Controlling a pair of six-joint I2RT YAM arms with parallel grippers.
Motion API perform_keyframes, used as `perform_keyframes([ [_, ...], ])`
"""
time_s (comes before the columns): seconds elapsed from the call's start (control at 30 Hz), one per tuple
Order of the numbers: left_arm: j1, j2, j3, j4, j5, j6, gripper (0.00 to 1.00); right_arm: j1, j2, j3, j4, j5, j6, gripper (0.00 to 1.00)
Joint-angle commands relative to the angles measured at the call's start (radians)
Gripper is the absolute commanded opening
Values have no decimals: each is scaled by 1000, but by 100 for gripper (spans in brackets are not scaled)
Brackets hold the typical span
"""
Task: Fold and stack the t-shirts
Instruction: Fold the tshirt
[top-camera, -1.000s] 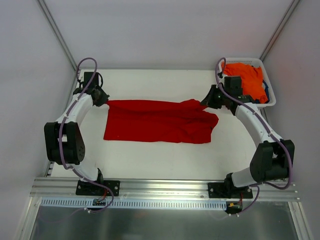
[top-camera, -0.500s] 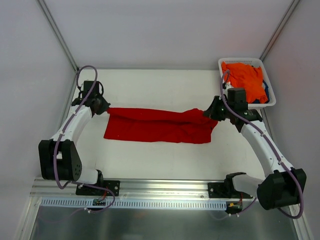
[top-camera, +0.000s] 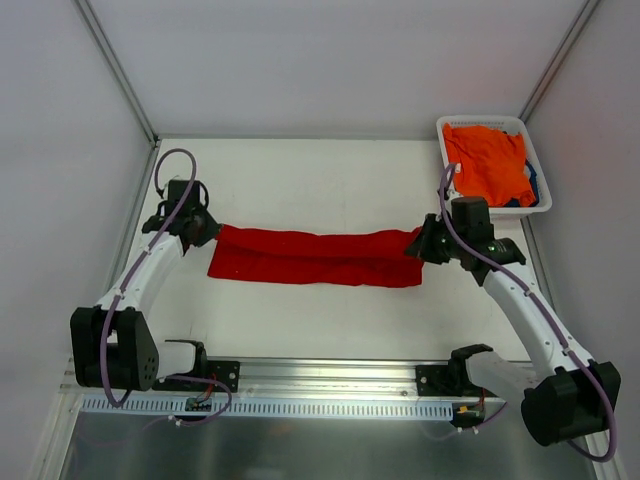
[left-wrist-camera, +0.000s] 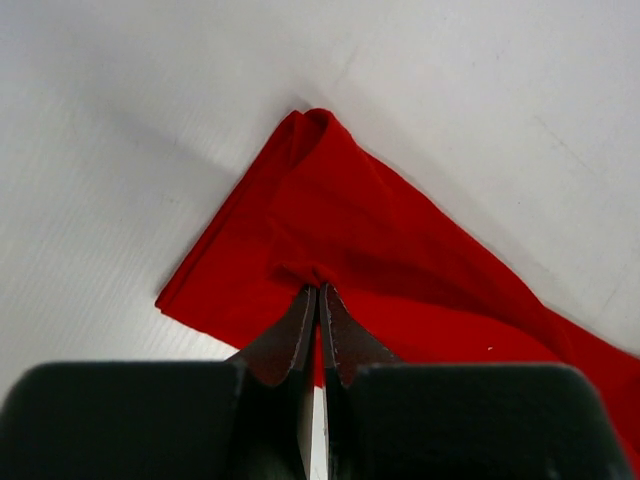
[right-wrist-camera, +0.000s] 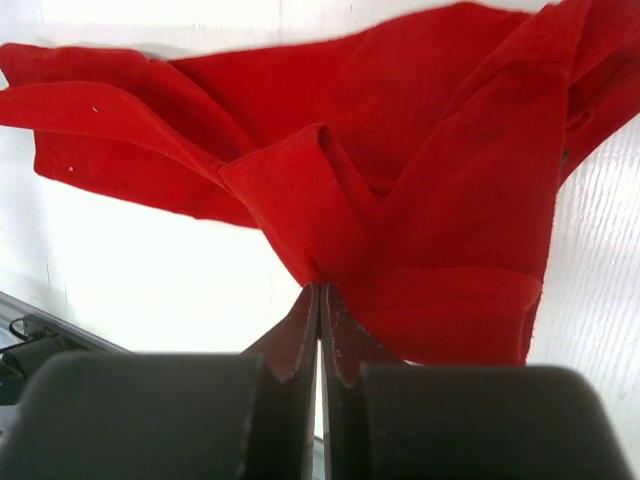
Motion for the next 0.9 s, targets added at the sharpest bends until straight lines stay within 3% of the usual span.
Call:
perform_keyframes([
  [0.0, -9, -62, -38, -23, -19, -23, 0, 23, -43, -13, -29, 20, 35, 0],
  [0.47, -14, -131, -128, -66, -85, -38, 0, 84, -105, -111, -63, 109, 96, 0],
  [0.87, -8, -83, -199, -71, -116, -87, 0, 86, -104, -203, -67, 198, 160, 0],
])
